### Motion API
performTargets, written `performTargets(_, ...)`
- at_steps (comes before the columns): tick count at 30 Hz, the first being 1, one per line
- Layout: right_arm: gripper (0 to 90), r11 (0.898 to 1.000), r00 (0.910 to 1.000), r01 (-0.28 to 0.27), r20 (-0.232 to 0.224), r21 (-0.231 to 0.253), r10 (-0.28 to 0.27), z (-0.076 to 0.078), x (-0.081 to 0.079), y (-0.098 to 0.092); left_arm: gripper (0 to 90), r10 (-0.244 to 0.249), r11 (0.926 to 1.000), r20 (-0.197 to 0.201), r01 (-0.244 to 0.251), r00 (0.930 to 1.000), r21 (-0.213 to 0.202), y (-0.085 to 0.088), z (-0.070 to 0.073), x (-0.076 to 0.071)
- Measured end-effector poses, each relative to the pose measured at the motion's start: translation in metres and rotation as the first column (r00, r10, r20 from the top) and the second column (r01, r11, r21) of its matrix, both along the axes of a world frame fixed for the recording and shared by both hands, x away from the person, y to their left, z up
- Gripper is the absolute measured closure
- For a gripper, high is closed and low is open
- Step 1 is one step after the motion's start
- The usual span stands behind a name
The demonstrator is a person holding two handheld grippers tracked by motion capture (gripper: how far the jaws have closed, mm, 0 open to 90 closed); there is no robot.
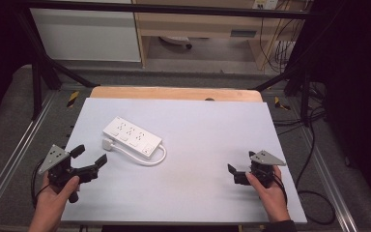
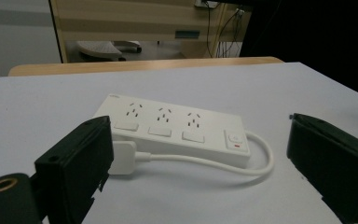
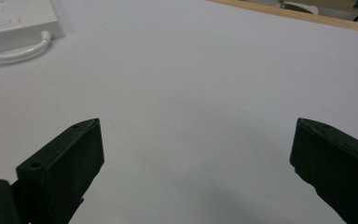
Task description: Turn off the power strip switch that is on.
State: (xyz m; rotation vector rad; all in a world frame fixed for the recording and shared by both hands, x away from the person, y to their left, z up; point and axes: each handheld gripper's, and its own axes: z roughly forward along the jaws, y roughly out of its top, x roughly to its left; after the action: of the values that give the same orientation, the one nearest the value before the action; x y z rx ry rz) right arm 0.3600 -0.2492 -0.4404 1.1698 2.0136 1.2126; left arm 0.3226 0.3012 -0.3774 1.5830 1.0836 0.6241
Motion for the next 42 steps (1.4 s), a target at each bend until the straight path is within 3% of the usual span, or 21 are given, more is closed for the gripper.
performTargets(8,3.0,1.0,1.0,-0.008,0.001,0.011,0.008,0.0,0.0,0.0,6.5,-0.014,0.9997,-0.015,0.014,0.9998,0.019,-0.003,0.011,0.007)
performTargets(22,2.6,1.0,0.9998,-0.019,0.005,0.014,0.019,0.001,0.0,0.0,6.7,-0.033,0.9993,-0.018,0.033,0.9993,0.017,-0.012,0.027,0.019)
performTargets(28,2.6,1.0,0.9997,-0.022,0.006,0.014,0.022,0.001,0.0,0.001,6.9,-0.048,0.9984,-0.026,0.049,0.9985,0.029,-0.017,0.032,0.023)
performTargets(31,2.6,1.0,0.9997,-0.023,0.008,0.012,0.023,0.001,0.0,0.001,7.0,-0.042,0.9974,-0.043,0.044,0.9982,0.057,-0.02,0.032,0.025)
performTargets(42,2.6,1.0,0.9998,-0.021,0.001,0.018,0.021,0.001,0.0,0.0,11.8,-0.064,0.997,-0.048,0.066,0.9968,0.041,-0.028,0.04,0.034)
